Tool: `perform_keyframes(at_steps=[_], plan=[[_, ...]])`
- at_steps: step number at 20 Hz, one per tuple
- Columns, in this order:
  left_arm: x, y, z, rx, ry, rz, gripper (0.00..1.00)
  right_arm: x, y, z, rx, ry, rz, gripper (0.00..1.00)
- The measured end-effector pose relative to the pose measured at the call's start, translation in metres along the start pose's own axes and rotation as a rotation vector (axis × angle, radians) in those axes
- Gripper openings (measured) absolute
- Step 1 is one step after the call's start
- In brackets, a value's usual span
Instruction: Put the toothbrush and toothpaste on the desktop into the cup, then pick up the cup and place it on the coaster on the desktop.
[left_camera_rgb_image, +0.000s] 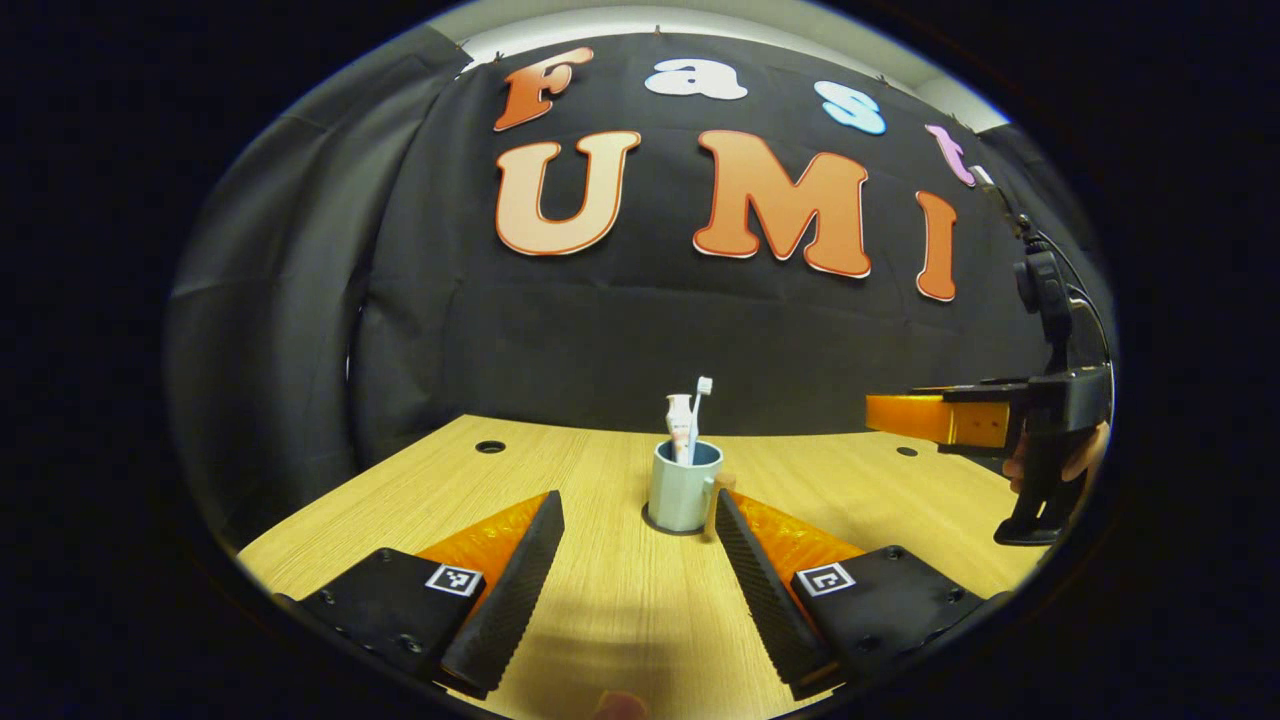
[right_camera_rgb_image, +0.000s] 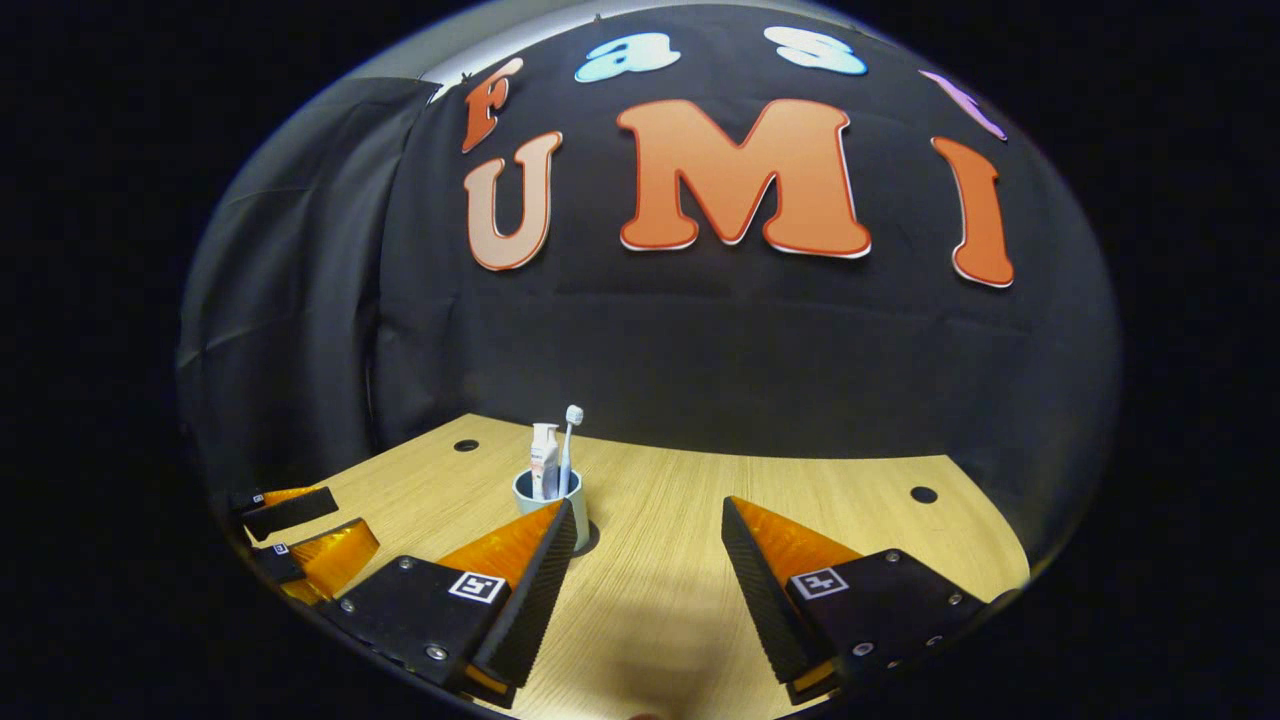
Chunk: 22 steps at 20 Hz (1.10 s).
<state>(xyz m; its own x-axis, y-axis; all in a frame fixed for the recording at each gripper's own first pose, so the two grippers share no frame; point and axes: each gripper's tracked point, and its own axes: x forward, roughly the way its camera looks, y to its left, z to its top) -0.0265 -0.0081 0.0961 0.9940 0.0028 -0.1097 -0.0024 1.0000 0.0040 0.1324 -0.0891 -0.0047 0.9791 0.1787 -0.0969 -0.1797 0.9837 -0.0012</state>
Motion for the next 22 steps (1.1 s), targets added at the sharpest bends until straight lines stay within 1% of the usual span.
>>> perform_keyframes(at_steps=[1, 4, 7, 9, 12, 18, 20, 22], plan=[[0.0, -0.005, 0.004, 0.011, -0.01, -0.005, 0.98, -0.004, -0.006, -0.001, 0.004, -0.02, -0.028, 0.88], [-0.003, -0.016, 0.016, 0.045, -0.051, -0.01, 0.98, -0.023, -0.025, 0.003, 0.008, -0.083, -0.074, 0.88], [-0.003, -0.029, 0.022, 0.059, -0.069, -0.024, 0.98, -0.036, -0.04, -0.005, 0.012, -0.107, -0.112, 0.88], [-0.006, -0.034, 0.03, 0.078, -0.096, -0.026, 0.98, -0.04, -0.042, -0.016, 0.019, -0.095, -0.103, 0.88], [-0.012, -0.036, 0.04, 0.108, -0.146, -0.001, 0.99, -0.044, -0.048, -0.019, 0.034, -0.127, -0.103, 0.88], [-0.016, -0.045, 0.043, 0.102, -0.208, -0.012, 0.98, -0.055, -0.056, -0.024, 0.043, -0.168, -0.124, 0.88], [-0.017, -0.047, 0.043, 0.109, -0.222, -0.012, 0.98, -0.058, -0.061, -0.03, 0.039, -0.166, -0.137, 0.88], [-0.02, -0.047, 0.044, 0.115, -0.234, -0.007, 0.98, -0.059, -0.06, -0.035, 0.054, -0.154, -0.127, 0.88]])
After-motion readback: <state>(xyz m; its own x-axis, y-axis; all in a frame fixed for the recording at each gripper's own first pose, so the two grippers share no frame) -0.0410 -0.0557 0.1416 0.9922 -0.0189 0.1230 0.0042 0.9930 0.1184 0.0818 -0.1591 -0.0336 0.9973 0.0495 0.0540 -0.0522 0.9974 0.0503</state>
